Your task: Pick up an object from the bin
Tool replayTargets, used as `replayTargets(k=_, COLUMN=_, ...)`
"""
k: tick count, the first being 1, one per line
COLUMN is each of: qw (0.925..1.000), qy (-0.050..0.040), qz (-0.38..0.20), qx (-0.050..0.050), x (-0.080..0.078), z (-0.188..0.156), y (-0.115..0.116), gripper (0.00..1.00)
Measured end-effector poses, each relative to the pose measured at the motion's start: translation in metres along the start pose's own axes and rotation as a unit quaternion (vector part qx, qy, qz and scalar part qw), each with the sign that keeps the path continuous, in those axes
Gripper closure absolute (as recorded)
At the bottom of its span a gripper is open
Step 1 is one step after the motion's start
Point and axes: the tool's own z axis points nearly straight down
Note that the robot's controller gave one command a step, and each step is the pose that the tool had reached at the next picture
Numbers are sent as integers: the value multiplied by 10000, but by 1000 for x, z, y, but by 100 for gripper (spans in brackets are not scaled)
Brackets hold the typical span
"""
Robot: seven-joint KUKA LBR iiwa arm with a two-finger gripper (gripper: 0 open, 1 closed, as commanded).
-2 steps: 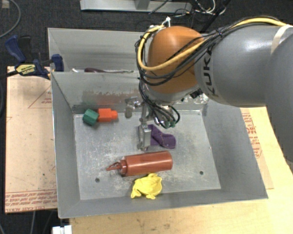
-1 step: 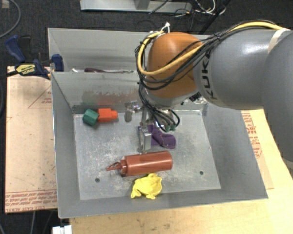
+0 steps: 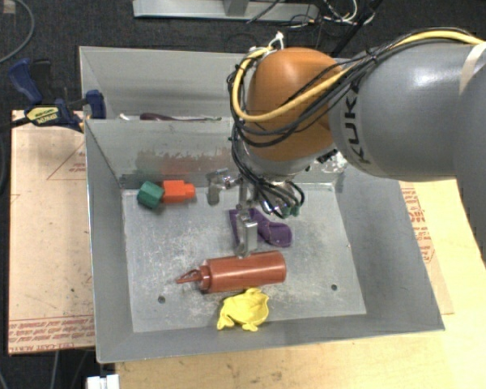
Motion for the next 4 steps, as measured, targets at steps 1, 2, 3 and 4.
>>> replayTargets(k=1, qw=9967, qy=-135, qz=-802, qx=16, x=45, z=12, y=-33, gripper=0)
replayTargets(k=2, qw=9946, qy=-51, qz=-1039, qx=27, x=81, z=68, y=-23, gripper=0)
replayTargets(k=3, qw=9799, qy=-145, qz=-1988, qx=25, x=36, z=90, y=9, gripper=100)
replayTargets(k=4, qw=9799, qy=-144, qz=-1988, qx=24, x=36, z=90, y=9, gripper=100)
